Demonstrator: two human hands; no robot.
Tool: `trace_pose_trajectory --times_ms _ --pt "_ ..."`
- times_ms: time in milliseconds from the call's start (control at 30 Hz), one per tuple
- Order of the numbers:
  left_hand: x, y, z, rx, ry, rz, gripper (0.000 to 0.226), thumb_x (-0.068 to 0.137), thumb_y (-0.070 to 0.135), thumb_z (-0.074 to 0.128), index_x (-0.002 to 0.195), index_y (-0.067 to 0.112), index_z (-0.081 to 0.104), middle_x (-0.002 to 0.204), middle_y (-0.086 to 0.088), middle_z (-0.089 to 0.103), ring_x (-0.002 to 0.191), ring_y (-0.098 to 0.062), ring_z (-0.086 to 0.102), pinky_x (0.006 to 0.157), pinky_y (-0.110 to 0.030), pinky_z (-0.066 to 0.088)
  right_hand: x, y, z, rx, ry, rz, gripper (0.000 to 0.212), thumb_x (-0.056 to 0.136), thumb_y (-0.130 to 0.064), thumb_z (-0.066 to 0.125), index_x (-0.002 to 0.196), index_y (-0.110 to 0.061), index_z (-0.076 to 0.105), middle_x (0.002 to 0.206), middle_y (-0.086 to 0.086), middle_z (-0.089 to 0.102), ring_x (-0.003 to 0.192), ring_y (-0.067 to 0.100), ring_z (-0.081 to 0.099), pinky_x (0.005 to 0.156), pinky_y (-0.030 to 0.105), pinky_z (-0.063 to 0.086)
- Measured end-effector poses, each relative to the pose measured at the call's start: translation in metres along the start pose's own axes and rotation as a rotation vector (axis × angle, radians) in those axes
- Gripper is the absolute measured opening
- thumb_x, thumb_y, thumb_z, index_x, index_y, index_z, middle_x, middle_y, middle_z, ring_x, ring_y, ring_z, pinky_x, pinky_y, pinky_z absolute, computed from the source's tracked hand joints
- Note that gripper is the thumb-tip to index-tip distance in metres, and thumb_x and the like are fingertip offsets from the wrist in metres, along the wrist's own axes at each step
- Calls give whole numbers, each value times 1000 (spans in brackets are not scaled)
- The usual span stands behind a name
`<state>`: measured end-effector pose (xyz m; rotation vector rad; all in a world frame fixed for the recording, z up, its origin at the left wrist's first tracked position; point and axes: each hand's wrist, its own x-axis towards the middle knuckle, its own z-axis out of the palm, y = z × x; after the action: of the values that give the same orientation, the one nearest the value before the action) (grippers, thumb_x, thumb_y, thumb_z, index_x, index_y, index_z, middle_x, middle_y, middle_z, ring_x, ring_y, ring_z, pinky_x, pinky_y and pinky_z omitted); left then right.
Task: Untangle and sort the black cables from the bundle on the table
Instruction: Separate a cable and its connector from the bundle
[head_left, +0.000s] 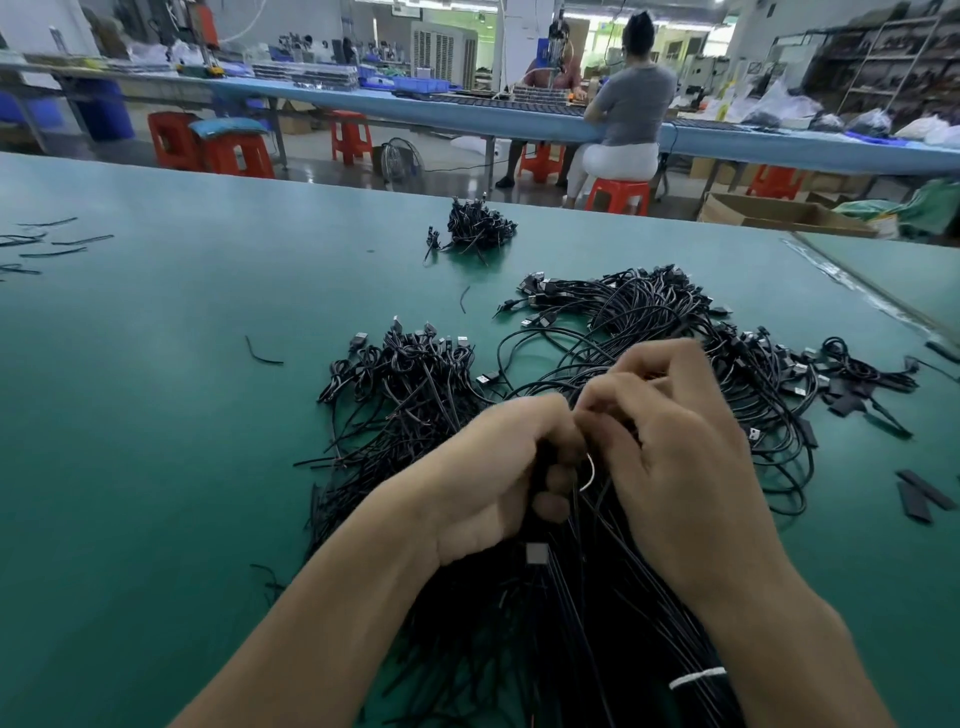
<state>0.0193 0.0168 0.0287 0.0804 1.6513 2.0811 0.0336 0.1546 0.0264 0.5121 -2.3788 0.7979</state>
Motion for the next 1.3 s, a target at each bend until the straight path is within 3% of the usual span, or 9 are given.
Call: trace_pose_trajectory --times_ms 133,300,400,600,700,867,1000,1167,1300 --pt "2 0 7 -196 20 104 28 100 30 43 76 19 52 62 4 42 52 -9 36 44 -20 29 -3 -2 14 8 213 16 18 96 -26 55 94 -13 68 100 -5 43 82 10 47 67 29 46" --pt "7 -10 16 -272 108 388 13 97 25 57 88 15 60 78 -5 61 70 -15 58 66 -28 50 -1 -4 20 322 245 220 11 97 -20 61 88 -28 62 93 -13 55 84 -1 58 71 16 50" --pt "11 -16 13 -16 228 551 13 99 19 58 91 23 67 88 -3 68 85 -17 63 84 -33 53 1 -2 19 514 165 390 11 97 -22 60 92 -21 70 93 -1 69 85 12 67 78 36 56" --pt "12 -14 -1 462 349 740 28 94 31 59 112 13 71 106 4 63 104 -15 62 91 -29 50 4 -6 9 909 49 563 17 96 -13 60 83 -15 70 65 -10 67 61 -3 57 58 11 46" --pt "12 -14 -7 621 391 856 23 95 30 61 111 18 72 94 20 52 93 -1 53 84 -17 42 4 -6 9 1127 -15 697 12 83 -24 65 78 -16 71 64 -8 57 57 1 47 49 13 39" --pt "12 -18 -7 664 312 972 20 96 7 61 114 11 70 94 15 69 83 5 62 77 -11 45 6 -2 9 1405 -84 864 11 75 -22 63 79 -13 67 66 -2 56 54 6 49 44 16 36" --pt "7 -18 -7 689 281 979 29 91 3 56 115 13 69 99 7 72 90 -9 67 79 -20 50 6 1 7 1444 -102 851 24 85 -16 59 66 -16 74 58 -3 58 49 5 50 41 15 37" --pt "5 -15 1 469 297 827 18 93 39 58 89 25 68 80 0 70 71 -22 63 66 -44 54 6 -2 4 1327 -41 710 20 93 -15 57 84 -7 74 61 -5 67 52 1 61 45 10 44" --pt "9 -15 -4 403 220 671 25 81 21 79 97 31 62 80 7 72 57 -2 54 59 -20 43 5 4 5 1073 23 749 18 96 -16 61 83 -7 70 52 -9 62 42 -2 54 42 10 41"
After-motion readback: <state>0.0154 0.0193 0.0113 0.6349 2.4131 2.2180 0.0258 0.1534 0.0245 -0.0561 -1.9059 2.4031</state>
